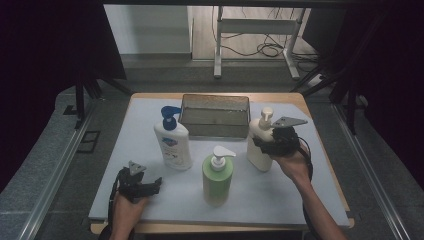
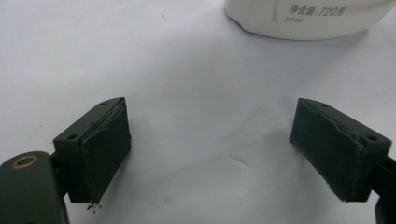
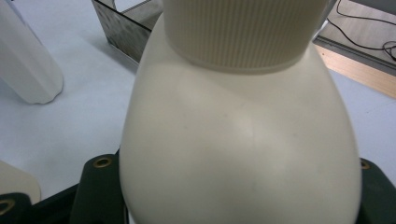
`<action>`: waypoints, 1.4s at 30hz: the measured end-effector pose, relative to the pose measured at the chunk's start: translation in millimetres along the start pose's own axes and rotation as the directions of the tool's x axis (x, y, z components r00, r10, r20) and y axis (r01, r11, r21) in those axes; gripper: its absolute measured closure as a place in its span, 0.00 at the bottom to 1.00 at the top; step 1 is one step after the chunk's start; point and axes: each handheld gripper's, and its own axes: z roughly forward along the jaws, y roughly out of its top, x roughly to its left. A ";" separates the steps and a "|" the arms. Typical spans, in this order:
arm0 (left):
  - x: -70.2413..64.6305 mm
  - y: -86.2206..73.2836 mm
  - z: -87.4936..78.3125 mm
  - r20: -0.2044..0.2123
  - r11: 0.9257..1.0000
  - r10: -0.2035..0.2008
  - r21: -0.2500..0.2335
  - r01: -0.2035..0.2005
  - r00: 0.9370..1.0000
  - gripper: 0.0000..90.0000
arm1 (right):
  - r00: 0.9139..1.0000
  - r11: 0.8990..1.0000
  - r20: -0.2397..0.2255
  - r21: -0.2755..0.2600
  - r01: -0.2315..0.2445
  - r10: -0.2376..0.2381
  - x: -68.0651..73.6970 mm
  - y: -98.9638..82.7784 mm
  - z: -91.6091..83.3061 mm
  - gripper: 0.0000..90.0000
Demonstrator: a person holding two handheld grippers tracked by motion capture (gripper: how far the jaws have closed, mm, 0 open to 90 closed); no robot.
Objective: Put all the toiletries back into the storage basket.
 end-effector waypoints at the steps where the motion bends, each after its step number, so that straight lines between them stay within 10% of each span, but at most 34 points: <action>1: 0.0 0.0 0.0 0.000 1.000 0.000 0.000 0.000 1.000 0.13 | 1.000 1.000 -0.001 0.000 0.002 -0.002 0.1 0.5 -0.4 0.43; 42: 0.3 0.1 0.0 0.000 1.000 0.003 0.000 -0.003 1.000 0.13 | 0.997 0.999 -0.074 -0.043 0.020 -0.023 9.2 56.5 -23.8 0.43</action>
